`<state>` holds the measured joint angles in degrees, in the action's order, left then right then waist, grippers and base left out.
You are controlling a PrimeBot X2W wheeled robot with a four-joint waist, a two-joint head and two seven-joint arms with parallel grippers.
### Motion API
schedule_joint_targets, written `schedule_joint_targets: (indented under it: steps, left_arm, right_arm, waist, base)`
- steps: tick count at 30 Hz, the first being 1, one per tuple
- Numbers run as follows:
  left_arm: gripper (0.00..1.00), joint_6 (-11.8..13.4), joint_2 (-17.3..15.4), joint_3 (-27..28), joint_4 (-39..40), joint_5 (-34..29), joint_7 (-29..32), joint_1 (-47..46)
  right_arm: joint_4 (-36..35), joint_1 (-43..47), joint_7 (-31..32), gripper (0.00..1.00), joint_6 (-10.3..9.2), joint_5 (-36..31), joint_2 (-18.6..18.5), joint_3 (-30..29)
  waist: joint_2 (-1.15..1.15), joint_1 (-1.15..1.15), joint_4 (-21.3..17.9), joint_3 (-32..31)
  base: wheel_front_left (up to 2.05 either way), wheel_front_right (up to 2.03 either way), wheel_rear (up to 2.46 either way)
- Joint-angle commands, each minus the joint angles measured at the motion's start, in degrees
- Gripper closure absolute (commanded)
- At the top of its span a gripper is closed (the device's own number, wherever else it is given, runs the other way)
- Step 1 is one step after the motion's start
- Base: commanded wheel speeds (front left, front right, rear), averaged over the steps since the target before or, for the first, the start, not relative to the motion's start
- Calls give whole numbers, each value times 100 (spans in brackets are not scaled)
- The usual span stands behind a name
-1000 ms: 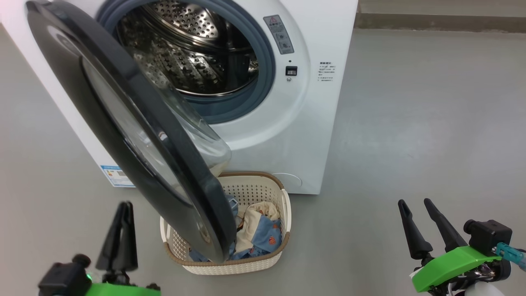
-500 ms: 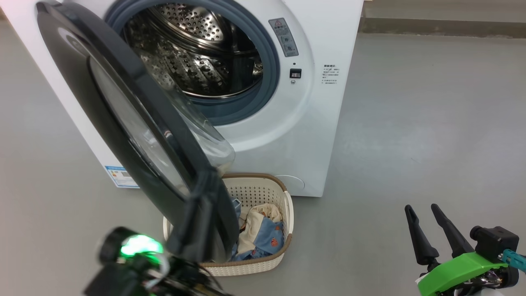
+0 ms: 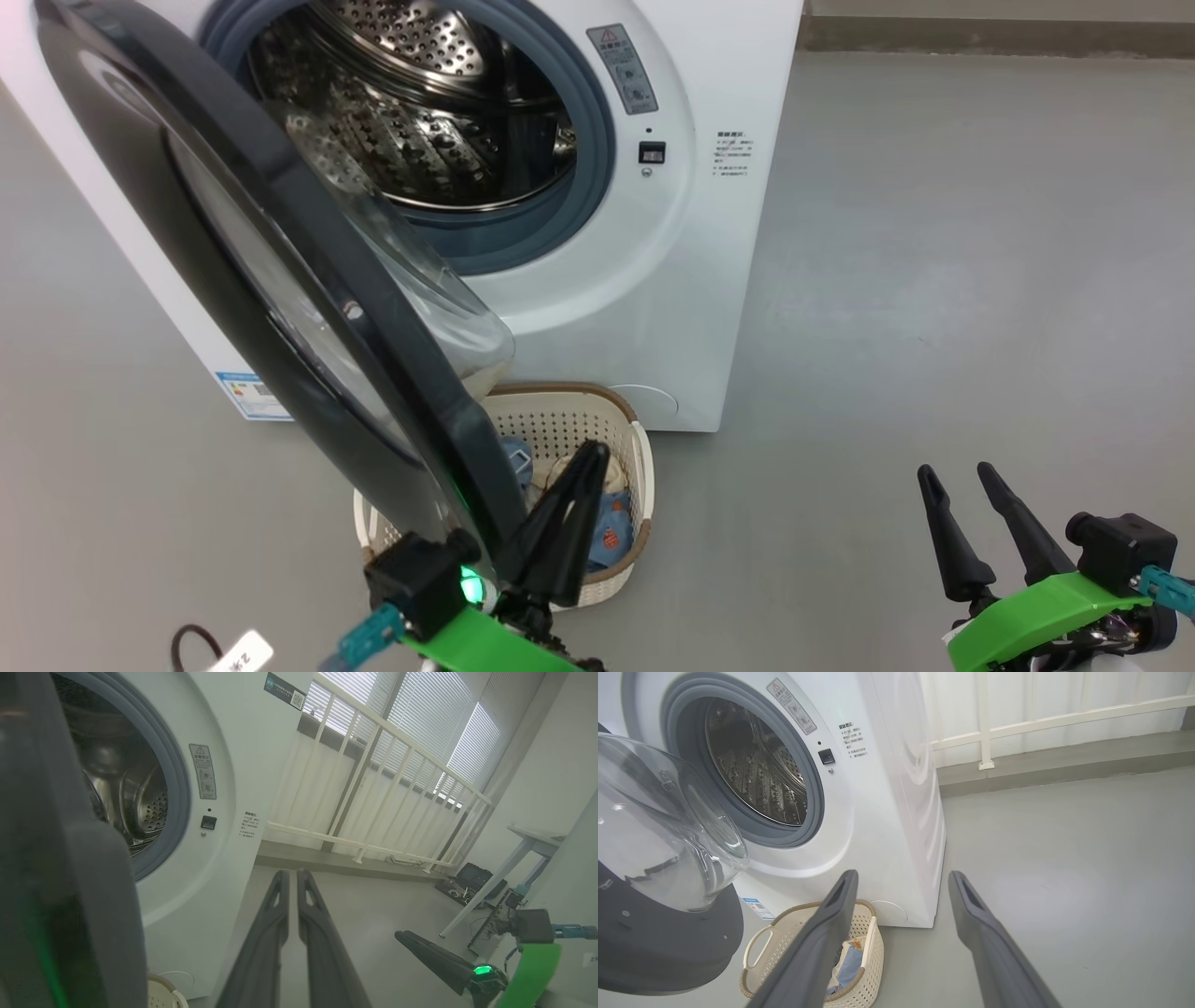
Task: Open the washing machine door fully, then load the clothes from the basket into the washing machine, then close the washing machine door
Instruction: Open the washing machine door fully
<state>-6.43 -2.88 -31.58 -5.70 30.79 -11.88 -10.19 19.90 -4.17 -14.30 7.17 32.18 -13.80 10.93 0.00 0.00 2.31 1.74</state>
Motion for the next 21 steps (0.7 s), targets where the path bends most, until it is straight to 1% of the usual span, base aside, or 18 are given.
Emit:
schedule_joint_targets:
  steps: [1,7,12,21]
  left_arm:
    - [100,38,-1,130,-10,151,-105,-287]
    - [100,185,0,155,-590,357,-258,-587]
    - [100,238,0,239,-930,414,-299,-728]
    - [100,259,0,491,-1127,403,-310,-747]
  right_arm:
    - [-136,-127,-70,0,32,-51,-91,104]
    - [-151,-155,-70,0,32,-61,-91,61]
    - [-162,-165,-70,0,32,-64,-101,26]
    - [-167,-177,-70,0,32,-78,-119,2]
  waist:
    - [0,0,-20,18]
    - [0,0,-24,80]
    - [0,0,20,114]
    - [0,0,153,101]
  base:
    - [0,0,0]
    - [0,0,0]
    - [0,0,0]
    - [0,0,0]
